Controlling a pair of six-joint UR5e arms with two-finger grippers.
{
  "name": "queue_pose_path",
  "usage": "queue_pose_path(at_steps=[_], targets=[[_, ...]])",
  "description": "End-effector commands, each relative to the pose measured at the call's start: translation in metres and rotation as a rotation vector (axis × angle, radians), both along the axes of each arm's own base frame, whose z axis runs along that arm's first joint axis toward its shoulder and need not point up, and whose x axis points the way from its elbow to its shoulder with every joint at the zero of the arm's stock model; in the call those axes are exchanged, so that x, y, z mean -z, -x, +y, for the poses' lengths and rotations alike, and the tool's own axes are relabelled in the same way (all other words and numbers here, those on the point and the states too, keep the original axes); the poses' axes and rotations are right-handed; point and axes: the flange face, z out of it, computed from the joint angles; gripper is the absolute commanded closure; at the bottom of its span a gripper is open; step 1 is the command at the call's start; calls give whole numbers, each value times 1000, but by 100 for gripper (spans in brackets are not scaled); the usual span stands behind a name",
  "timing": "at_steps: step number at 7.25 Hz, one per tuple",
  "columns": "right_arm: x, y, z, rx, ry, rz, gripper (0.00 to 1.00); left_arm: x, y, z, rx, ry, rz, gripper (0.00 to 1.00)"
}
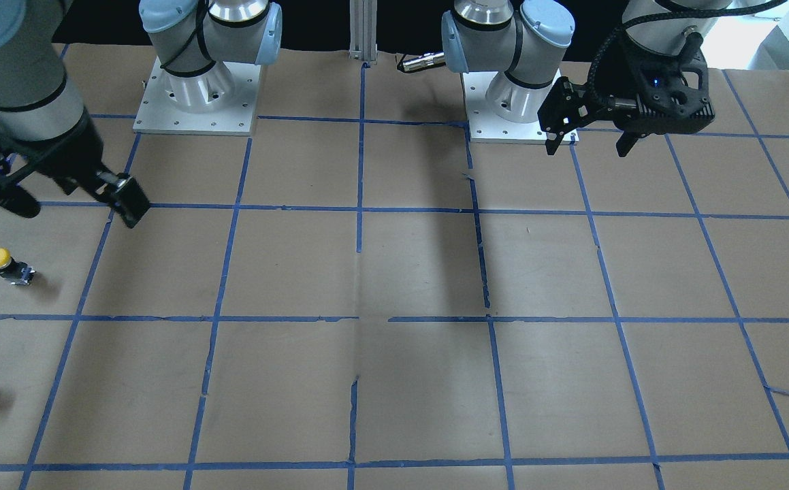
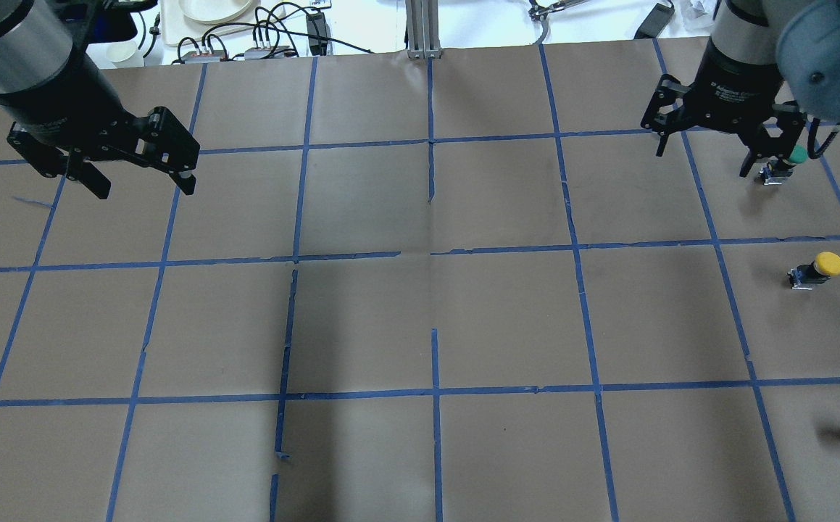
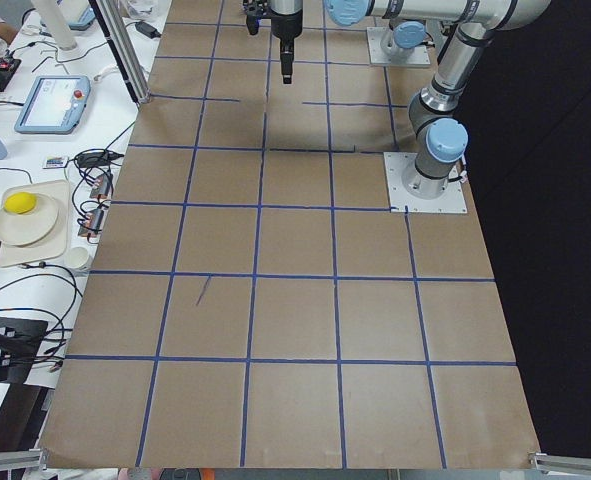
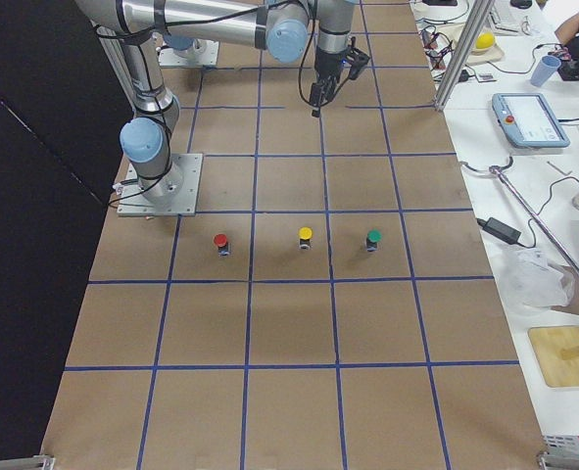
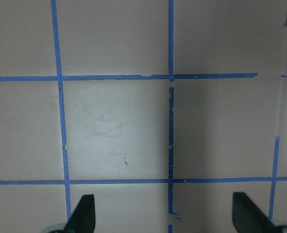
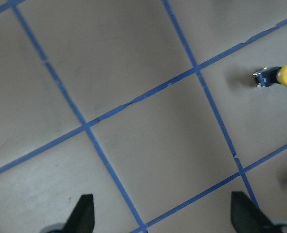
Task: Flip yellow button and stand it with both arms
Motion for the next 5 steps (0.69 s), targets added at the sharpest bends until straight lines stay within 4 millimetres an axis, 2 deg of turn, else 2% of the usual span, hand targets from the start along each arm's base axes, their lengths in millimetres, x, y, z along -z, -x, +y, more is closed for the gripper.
queue_pose_path(at_steps=[1, 3, 5], targets=[[-35, -36, 45, -160, -1, -125, 0, 0, 0, 0, 1, -1, 0, 0], [-33, -27, 51, -260, -34, -142, 0, 0, -1, 0, 0, 1, 0, 0], [-27, -28, 55, -266, -82, -143, 0, 0, -1, 0, 0, 1, 0, 0]])
